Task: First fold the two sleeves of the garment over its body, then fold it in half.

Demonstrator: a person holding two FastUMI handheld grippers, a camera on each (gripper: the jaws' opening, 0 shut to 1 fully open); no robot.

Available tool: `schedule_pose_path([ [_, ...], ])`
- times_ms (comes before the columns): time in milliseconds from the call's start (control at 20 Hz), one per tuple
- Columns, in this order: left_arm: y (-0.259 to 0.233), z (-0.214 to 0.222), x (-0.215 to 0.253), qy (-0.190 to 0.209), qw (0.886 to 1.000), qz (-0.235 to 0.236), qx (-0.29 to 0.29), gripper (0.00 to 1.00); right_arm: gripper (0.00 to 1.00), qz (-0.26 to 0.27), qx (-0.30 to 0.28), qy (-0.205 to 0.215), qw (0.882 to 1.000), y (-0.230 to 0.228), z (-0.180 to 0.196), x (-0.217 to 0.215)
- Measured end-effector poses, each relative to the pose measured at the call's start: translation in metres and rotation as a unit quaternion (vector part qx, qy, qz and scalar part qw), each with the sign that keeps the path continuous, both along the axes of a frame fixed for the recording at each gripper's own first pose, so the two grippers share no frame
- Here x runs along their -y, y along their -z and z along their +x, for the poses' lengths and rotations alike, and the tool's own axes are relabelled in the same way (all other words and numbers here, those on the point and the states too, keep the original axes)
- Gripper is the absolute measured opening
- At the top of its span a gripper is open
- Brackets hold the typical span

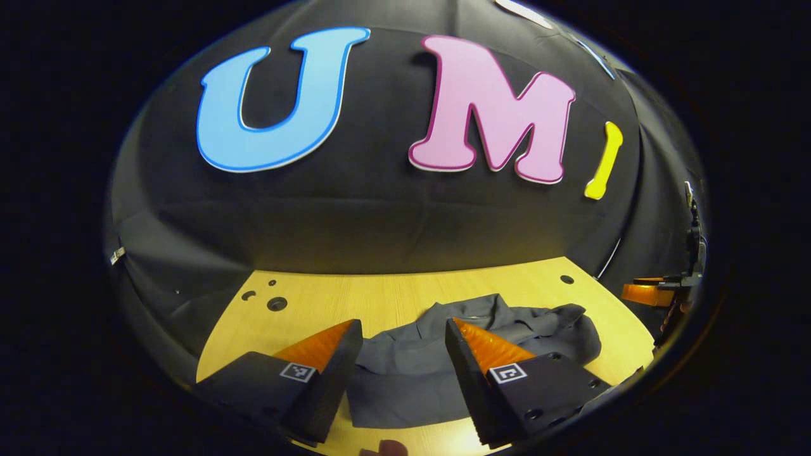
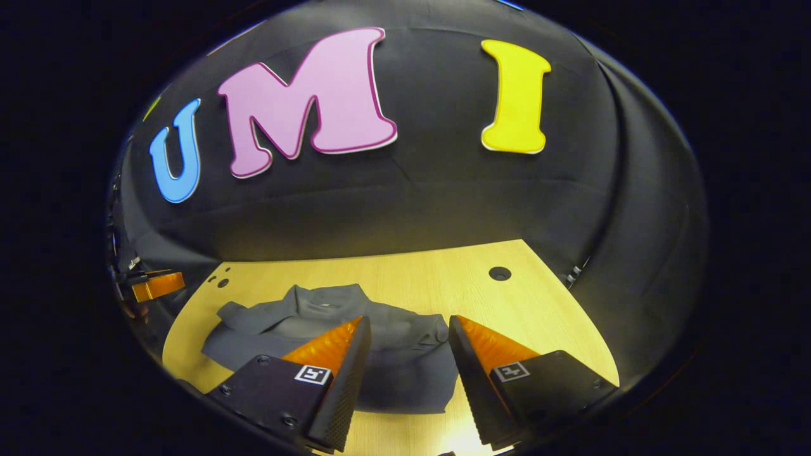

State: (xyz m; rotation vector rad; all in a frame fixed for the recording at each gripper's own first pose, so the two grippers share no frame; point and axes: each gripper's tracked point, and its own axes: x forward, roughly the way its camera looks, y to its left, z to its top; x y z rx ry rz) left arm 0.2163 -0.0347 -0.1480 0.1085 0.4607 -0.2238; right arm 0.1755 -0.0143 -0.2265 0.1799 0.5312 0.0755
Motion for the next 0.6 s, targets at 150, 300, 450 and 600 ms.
schedule_pose_path([
  [150,-0.013,-0.029,0.0,0.005,1.0,-0.003,0.005,0.85,0.77,0.004,0.016,-0.008,1.0,-0.024,-0.022,-0.007],
  [300,-0.019,-0.059,-0.003,-0.002,1.0,-0.013,0.003,0.85,0.77,0.005,0.027,-0.017,0.999,-0.041,-0.045,-0.015],
  [450,-0.026,-0.084,-0.009,-0.012,1.0,-0.004,0.01,0.84,0.78,-0.007,0.035,-0.031,0.999,-0.05,-0.071,-0.028],
  [600,-0.031,-0.113,-0.004,-0.025,0.999,-0.032,0.006,0.87,0.77,-0.022,0.039,-0.036,0.998,-0.052,-0.093,-0.039],
])
